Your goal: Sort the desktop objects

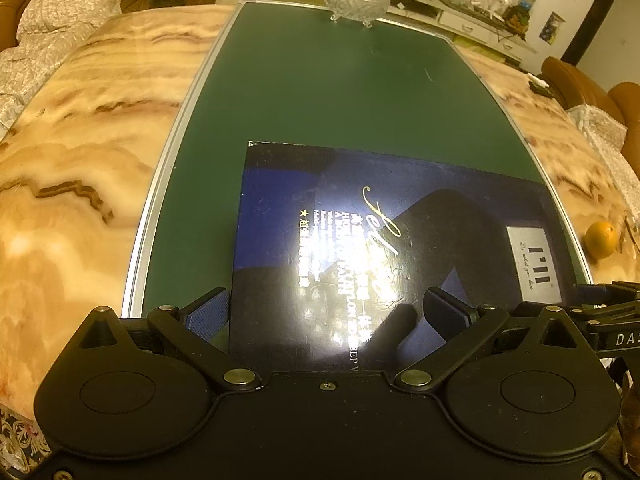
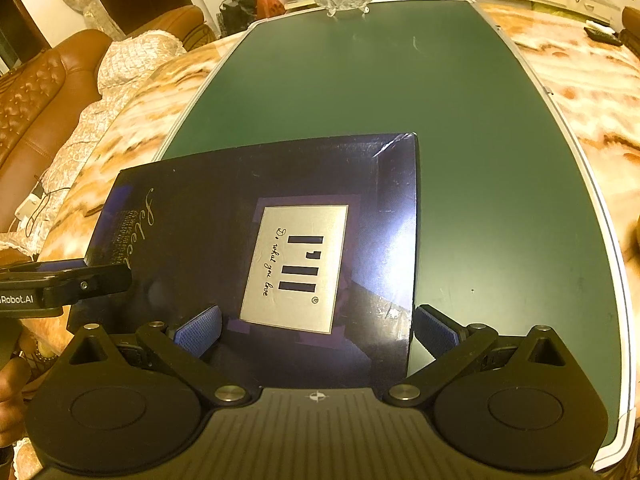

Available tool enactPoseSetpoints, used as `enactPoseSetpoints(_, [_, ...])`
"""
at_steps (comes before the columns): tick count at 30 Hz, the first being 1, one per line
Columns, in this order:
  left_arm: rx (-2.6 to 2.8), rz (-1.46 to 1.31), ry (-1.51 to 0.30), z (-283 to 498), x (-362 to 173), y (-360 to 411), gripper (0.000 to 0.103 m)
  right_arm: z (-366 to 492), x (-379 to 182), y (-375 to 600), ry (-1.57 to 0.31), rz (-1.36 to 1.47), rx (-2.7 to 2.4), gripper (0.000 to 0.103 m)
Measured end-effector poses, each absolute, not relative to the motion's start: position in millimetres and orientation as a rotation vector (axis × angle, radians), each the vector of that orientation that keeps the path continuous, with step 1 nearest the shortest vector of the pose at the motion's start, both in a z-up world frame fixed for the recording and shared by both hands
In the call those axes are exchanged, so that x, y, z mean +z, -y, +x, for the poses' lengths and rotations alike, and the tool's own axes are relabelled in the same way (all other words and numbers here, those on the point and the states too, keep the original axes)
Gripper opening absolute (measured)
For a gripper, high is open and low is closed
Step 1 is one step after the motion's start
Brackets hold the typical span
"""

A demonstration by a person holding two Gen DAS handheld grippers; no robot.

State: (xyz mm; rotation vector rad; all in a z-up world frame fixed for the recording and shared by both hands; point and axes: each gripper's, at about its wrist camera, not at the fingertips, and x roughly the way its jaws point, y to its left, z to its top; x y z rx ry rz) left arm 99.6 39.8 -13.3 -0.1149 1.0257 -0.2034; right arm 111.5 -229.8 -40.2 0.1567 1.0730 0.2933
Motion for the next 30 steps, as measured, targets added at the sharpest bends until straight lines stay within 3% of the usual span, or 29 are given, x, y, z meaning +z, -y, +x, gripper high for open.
enactPoseSetpoints(30, [-0.209, -0.125, -1.051, 102, -22, -41, 0.103, 113, -49, 239, -1.068, 0.19, 0.273, 0.103])
